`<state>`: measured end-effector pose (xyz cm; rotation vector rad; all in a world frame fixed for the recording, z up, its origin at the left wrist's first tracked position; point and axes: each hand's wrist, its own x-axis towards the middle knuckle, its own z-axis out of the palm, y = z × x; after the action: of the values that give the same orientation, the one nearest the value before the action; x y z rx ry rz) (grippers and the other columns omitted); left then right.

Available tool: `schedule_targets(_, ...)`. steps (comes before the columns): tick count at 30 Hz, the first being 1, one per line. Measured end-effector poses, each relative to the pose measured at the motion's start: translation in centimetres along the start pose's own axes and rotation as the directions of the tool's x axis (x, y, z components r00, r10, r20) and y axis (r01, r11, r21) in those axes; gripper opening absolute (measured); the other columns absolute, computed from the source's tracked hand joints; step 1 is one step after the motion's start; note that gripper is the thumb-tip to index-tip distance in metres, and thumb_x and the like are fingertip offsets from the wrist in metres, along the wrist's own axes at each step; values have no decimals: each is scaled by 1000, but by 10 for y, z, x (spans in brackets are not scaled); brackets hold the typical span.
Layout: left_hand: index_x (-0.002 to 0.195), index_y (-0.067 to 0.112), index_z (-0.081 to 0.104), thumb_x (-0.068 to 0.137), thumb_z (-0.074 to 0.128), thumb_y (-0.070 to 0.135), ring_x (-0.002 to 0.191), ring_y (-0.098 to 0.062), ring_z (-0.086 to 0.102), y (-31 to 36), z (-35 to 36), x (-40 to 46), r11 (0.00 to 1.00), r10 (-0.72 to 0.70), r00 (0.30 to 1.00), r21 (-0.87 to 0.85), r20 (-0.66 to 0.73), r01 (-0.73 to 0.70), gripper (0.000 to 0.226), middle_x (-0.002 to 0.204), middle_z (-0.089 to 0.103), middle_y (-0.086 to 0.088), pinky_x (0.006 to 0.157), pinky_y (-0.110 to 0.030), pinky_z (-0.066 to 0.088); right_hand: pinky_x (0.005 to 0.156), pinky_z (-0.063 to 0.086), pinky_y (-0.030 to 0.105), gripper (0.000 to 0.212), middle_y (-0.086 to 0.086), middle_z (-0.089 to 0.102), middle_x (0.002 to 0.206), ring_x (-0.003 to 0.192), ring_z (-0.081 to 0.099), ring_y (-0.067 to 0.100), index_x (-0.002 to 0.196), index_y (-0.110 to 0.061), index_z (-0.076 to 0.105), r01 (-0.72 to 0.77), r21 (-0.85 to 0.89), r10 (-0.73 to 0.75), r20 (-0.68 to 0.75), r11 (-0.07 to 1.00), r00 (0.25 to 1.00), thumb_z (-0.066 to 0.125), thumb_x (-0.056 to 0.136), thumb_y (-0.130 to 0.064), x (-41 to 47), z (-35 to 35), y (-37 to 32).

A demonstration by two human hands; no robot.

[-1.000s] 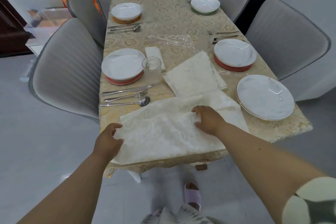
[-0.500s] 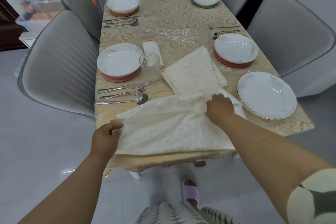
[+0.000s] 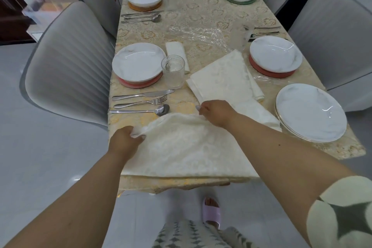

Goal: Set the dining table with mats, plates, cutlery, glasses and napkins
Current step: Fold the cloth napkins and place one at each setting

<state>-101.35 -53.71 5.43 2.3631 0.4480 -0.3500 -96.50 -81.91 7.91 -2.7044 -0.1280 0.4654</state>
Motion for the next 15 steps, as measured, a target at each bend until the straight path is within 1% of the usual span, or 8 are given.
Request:
schedule_targets(1, 88, 10, 61, 85, 73, 26, 86, -30, 55, -1, -3, -3, 999, 32, 999, 1, 4, -32, 20, 85, 58, -6, 63, -30, 36, 78, 39, 30, 42, 4, 64, 87, 85, 58, 22, 95, -12, 66, -22, 102, 16, 63, 995, 998, 36, 101, -41, 1, -1, -3)
schedule_targets(3, 69, 18, 50, 80, 77, 20, 70, -22, 46, -7, -8, -7, 995, 97, 994, 16, 41, -98, 29, 69, 48, 0, 55, -28, 30, 71, 38, 27, 37, 5, 62, 88, 79, 56, 21, 99, -9, 64, -42, 117, 28, 123, 992, 992, 41, 101, -38, 2, 2, -5)
schedule_targets(6, 70, 16, 56, 72, 82, 11, 78, -24, 53, -10, -14, -13, 985, 139, 976, 76, 167, -153, 26, 80, 56, -2, 63, -28, 36, 83, 43, 32, 43, 11, 52, 120, 101, 57, 28, 125, -13, 52, -88, -61, 95, 132, 994, 987, 48, 96, -45, 6, 8, -7)
schedule_targets(8, 74, 11, 62, 71, 84, 15, 86, -23, 55, -9, -15, -13, 977, 162, 958, 94, 239, -189, 23, 91, 57, -4, 70, -28, 39, 90, 44, 36, 51, 12, 42, 128, 111, 54, 30, 130, -13, 48, -111, -140, 132, 148, 984, 980, 51, 93, -47, 7, 10, -9)
schedule_targets(10, 83, 3, 63, 76, 80, 37, 84, -19, 52, -1, -15, -12, 990, 136, 955, 7, 263, -143, 39, 89, 57, -2, 69, -29, 37, 89, 46, 36, 44, 12, 44, 123, 107, 55, 29, 121, -12, 55, -78, -203, 115, 177, 976, 977, 56, 91, -44, 7, 9, -10)
schedule_targets(12, 82, -1, 62, 83, 60, 59, 81, -23, 52, 12, -15, -9, 992, 100, 960, -97, 263, -77, 60, 85, 59, -8, 70, -32, 37, 89, 46, 37, 31, 9, 48, 115, 106, 52, 26, 105, -15, 63, -5, -267, 53, 173, 964, 984, 60, 89, -42, 9, 9, -10)
schedule_targets(13, 79, 1, 61, 89, 49, 61, 82, -27, 53, 18, -13, -6, 992, 83, 968, -115, 238, -57, 62, 87, 61, -12, 73, -34, 37, 88, 43, 36, 23, 5, 50, 110, 105, 50, 24, 95, -19, 63, 24, -284, 21, 155, 959, 988, 61, 87, -41, 9, 9, -10)
schedule_targets(15, 81, 3, 59, 101, 34, 48, 86, -31, 55, 26, -10, 5, 992, 1, 987, -128, 161, 20, 56, 90, 62, -16, 78, -35, 36, 81, 37, 32, 16, -1, 54, 95, 95, 48, 19, 78, -23, 56, 63, -202, -39, 124, 977, 992, 63, 84, -37, 7, 6, -9)
